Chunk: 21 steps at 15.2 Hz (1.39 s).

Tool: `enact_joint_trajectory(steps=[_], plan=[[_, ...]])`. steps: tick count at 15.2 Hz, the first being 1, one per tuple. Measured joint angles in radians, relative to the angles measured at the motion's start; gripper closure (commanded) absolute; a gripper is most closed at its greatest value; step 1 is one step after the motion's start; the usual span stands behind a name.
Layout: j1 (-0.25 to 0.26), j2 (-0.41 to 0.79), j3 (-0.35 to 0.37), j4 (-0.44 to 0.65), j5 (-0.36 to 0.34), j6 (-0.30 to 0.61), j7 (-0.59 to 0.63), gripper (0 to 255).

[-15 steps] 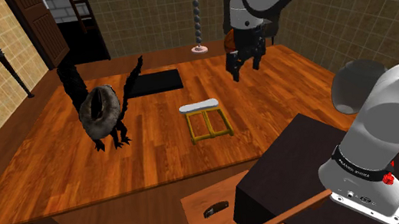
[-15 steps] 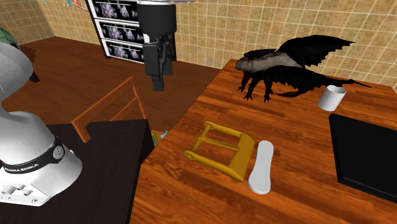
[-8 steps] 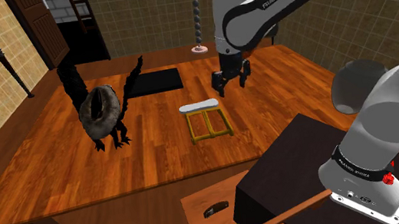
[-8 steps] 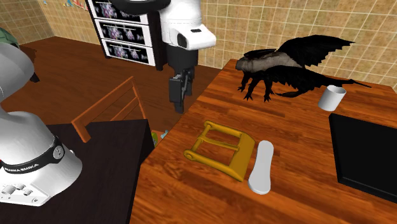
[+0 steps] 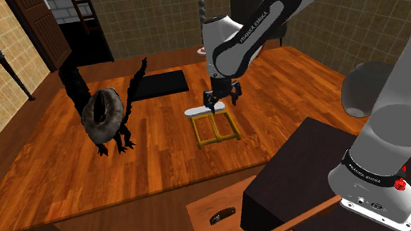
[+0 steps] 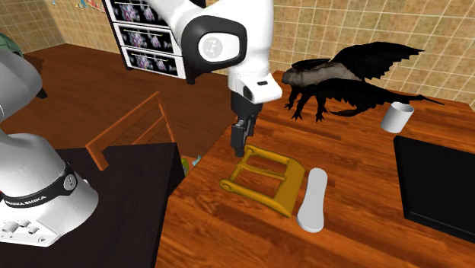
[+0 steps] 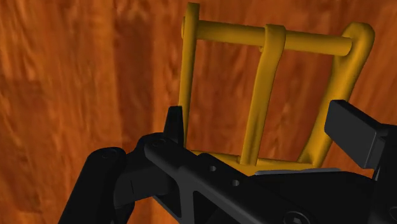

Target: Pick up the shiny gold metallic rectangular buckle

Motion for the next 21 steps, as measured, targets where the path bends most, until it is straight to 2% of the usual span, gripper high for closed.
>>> enact_joint_trajectory(steps=[3,7,16,17,21], plan=[[0.008,0.108,-0.01,0.048,-0.039,0.057,0.082,0],[0.024,0.288,-0.048,0.164,-0.091,0.121,0.169,0],[0.051,0.414,-0.082,0.205,-0.132,0.205,0.221,0],[0.052,0.419,-0.083,0.207,-0.134,0.208,0.223,255],[0.054,0.425,-0.084,0.21,-0.136,0.211,0.225,255]])
